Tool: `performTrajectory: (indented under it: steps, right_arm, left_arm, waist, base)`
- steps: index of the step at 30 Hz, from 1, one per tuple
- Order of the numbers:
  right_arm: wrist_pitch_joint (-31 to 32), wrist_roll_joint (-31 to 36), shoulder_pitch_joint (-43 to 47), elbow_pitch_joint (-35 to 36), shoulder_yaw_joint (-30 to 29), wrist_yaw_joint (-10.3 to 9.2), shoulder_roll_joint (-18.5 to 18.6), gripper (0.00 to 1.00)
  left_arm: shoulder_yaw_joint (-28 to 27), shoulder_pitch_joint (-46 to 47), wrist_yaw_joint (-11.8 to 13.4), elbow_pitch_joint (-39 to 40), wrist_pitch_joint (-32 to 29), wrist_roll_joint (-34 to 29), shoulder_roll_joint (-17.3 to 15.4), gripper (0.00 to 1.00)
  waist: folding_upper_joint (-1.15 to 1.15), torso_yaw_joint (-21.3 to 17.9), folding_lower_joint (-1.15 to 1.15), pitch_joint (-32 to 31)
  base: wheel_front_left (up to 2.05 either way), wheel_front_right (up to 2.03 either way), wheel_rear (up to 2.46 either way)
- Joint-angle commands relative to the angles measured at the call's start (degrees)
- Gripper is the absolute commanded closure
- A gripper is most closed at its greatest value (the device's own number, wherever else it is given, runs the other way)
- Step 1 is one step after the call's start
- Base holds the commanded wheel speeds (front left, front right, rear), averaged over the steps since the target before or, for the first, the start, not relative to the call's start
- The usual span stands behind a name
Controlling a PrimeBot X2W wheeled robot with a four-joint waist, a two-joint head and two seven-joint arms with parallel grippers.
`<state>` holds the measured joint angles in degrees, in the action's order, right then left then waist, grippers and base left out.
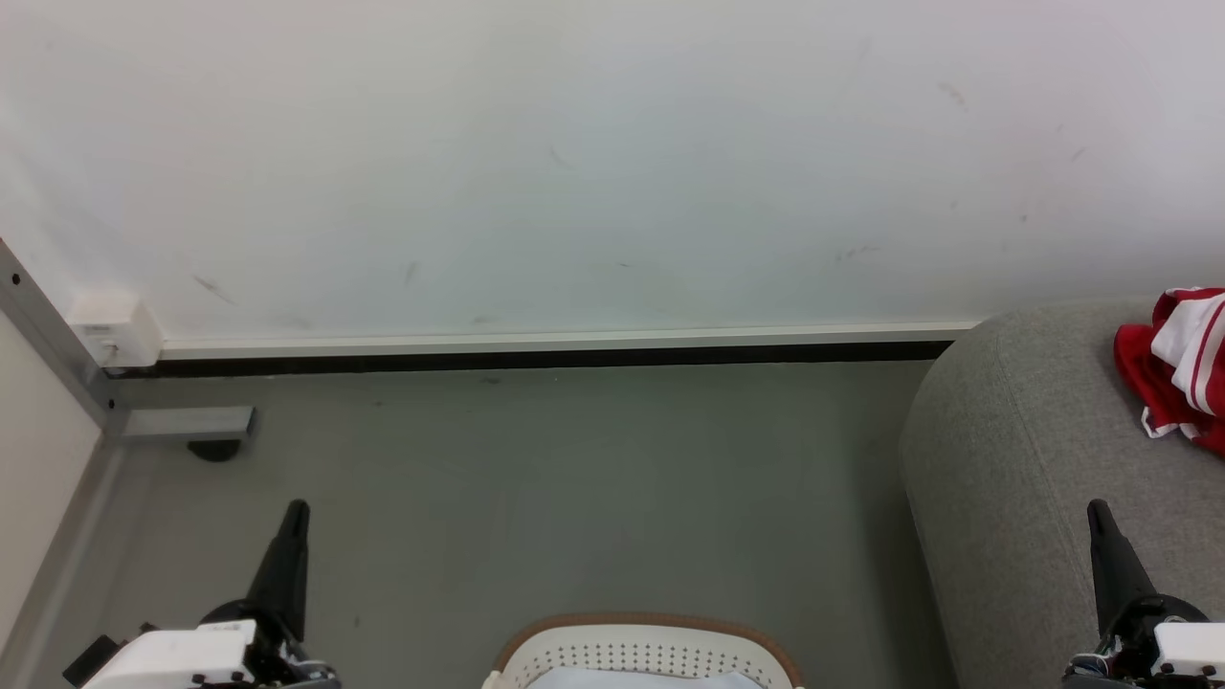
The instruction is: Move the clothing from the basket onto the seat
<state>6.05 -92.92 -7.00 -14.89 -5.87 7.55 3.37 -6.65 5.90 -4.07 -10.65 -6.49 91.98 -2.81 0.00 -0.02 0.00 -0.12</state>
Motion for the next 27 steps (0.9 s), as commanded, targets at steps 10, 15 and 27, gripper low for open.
performTrajectory:
  steps: [10,15,27]
  right_arm:
    - [0.0,-0.4,-0.6,0.1,0.1,-0.12,0.4,1.00]
    - [-0.1,-0.4,-0.6,0.1,0.2,-0.12,0.4,1.00]
    - [-0.3,-0.6,-0.6,0.2,0.4,-0.12,0.6,1.00]
  left_arm:
    - [-0.2,0.5,-0.1,0.1,-0.2,0.7,-0.1,1.00]
    - [-0.2,0.5,-0.1,0.1,-0.2,0.7,-0.1,1.00]
    - [-0.2,0.5,-0.1,0.1,-0.2,0.7,-0.1,1.00]
  waist:
    - [0.00,0.0,0.00,0.0]
    - [0.00,0.0,0.00,0.0]
    - [0.00,0.0,0.00,0.0]
  base:
    - [0.00,0.00,0.00]
    - [0.00,0.00,0.00]
    - [0.00,0.00,0.00]
